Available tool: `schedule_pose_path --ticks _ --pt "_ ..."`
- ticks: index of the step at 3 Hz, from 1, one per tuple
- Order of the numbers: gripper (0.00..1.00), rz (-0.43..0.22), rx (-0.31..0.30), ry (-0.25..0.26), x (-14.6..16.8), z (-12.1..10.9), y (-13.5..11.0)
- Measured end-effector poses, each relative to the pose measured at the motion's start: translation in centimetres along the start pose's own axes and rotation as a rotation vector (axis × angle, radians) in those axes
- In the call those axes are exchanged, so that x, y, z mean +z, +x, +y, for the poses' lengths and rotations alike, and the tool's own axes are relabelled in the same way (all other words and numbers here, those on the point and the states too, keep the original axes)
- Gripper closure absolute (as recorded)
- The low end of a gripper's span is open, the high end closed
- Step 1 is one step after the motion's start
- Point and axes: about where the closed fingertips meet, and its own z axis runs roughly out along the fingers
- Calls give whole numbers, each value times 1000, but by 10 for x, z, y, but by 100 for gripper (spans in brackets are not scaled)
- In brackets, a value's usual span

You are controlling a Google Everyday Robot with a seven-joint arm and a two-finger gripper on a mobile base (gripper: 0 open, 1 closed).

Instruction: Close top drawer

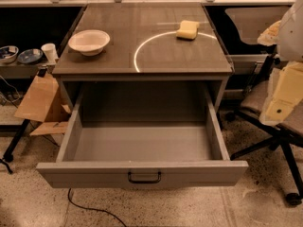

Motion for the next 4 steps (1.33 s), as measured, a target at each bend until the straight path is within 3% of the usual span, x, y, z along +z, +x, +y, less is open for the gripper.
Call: schedule_pose_path --ticks 2,4 --pt "0 -19 -1 14 -3 -1 1" --pt "0 -66 -6 -60 45 22 33"
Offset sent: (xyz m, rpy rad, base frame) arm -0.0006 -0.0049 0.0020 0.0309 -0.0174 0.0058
